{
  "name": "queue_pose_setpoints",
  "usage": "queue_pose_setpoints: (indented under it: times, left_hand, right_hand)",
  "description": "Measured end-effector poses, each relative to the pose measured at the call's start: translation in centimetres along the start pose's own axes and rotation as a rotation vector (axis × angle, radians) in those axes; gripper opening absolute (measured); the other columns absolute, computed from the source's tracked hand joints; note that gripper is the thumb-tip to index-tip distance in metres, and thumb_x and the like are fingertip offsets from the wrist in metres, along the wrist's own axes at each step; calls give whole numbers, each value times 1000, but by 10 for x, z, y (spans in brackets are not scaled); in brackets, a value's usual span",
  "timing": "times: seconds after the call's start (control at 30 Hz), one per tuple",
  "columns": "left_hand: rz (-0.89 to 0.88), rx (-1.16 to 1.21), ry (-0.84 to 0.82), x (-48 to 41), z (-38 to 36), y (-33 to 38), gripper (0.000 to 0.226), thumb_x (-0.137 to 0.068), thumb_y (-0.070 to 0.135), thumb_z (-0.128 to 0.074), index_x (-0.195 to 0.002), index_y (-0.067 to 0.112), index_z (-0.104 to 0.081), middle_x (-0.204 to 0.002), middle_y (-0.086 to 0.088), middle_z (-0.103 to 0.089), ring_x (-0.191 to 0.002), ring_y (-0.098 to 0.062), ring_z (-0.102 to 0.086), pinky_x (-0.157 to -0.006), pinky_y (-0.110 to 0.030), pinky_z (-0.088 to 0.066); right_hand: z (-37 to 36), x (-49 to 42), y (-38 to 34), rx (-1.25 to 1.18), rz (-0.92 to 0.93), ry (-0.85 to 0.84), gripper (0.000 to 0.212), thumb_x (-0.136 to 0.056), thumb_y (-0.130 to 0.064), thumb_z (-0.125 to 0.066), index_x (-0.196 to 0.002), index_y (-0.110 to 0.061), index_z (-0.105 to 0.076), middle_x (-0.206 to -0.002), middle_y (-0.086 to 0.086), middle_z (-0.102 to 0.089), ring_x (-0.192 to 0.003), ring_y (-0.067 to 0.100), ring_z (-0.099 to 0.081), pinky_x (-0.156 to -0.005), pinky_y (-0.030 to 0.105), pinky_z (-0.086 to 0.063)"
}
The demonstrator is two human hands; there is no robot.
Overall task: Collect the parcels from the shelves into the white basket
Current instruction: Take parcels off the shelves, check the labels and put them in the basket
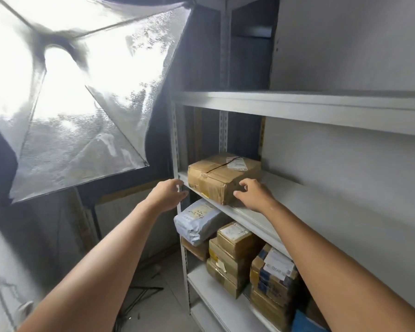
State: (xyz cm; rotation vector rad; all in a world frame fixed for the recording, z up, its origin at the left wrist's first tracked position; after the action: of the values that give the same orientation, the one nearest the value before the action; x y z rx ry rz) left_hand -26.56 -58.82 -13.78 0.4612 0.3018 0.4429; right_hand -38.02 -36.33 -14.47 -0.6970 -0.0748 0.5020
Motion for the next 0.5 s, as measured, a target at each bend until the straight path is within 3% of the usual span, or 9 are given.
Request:
queue_pose_setpoints:
  times: [0.13, 0.27, 0.33, 0.5]
  left_hand:
    - [-43, 51, 10, -67, -15, -10, 50, -91, 36, -60, -136, 19, -47, -128, -7, -60, -100, -19, -59, -76, -25, -44]
    - [-105, 83, -42, -127, -39, -26, 66, -89, 37, -63, -146, 23, -32, -143, -9, -46, -125, -26, -48, -96, -34, -41]
    - [-136, 123, -89, -150, -51, -31, 74, -88, 36, -64, -149, 26, -23, -146, -10, -41, -128, -27, -45, -100, -37, -40]
    - [-231, 228, -234, -183, -79, -30, 73, -90, 39, -61, -150, 29, -21, -147, -6, -41, -116, -23, -51, -85, -27, -38]
  right_hand:
    - [-9, -41, 1, -19, -36, 64, 52, -93, -38, -57, -141, -21, -43, -142, 7, -50, -126, 28, -49, -97, 39, -44]
    - [-23, -75, 4, -9, -73, 146, 57, -92, -45, -55, -144, -25, -40, -148, 5, -41, -131, 28, -44, -100, 40, -41]
    - [-34, -88, 8, -9, -112, 146, 60, -91, -48, -55, -144, -27, -38, -149, 5, -39, -132, 28, -42, -102, 40, -39]
    - [-50, -104, 18, -133, -173, 135, 61, -89, -54, -56, -143, -35, -37, -148, 1, -42, -132, 24, -42, -100, 36, -39]
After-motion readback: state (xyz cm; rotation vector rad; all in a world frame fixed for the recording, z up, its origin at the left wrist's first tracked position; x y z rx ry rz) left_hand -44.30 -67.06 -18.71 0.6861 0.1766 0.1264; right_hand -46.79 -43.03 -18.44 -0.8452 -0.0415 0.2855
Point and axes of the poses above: each hand's wrist, its own x-axis away from the middle knuckle, its own z-axis out of the back of the hand, y = z × x, the point moved 9 cm from there along -x, towards the middle knuckle
